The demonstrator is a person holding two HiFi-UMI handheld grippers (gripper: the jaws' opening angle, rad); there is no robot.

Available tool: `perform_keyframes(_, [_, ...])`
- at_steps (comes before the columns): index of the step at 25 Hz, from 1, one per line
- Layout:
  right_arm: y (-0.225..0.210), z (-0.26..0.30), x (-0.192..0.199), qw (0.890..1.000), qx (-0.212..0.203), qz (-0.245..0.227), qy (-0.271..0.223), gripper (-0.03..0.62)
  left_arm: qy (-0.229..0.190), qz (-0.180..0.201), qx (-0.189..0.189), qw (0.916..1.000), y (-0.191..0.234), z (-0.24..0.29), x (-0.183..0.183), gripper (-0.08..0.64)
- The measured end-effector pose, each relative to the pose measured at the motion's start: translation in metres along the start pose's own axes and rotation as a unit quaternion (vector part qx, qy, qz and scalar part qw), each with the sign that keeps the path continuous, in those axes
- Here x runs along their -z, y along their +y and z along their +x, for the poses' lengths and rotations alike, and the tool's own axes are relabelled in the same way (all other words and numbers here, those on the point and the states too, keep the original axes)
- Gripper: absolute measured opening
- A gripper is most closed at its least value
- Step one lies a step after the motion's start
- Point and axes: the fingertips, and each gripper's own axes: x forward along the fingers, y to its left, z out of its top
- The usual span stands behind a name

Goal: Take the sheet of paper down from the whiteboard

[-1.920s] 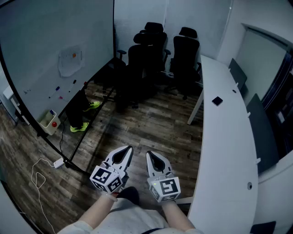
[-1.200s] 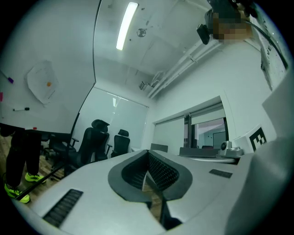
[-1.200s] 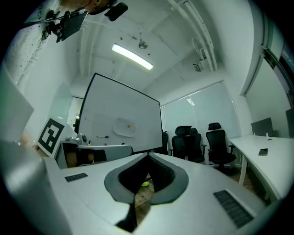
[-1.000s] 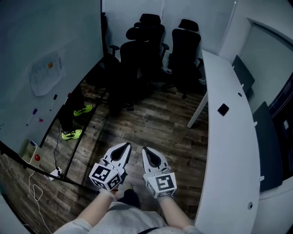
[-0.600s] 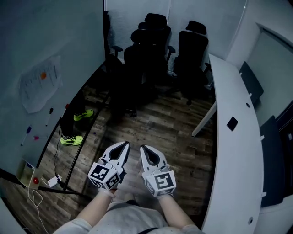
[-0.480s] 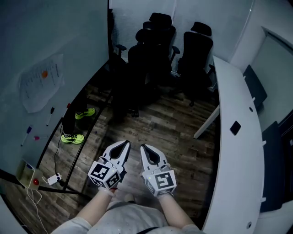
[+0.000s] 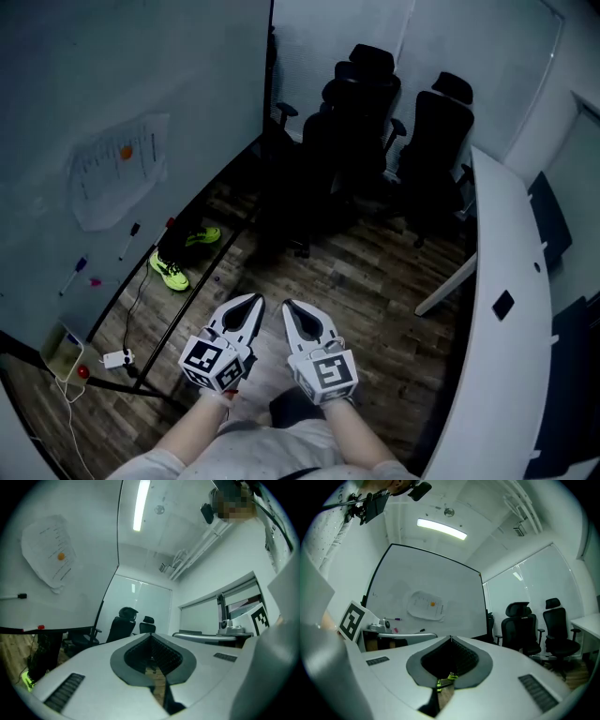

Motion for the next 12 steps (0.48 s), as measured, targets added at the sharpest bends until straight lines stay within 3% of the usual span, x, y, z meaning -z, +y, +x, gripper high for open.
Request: perform_keyframes(12, [-0.009,0.113,0.004,0.993,-0.114,0.004,0.012,0.020,-0.019,0.002,-0.108,0.9939,0.099,0.030,-0.014,0.014])
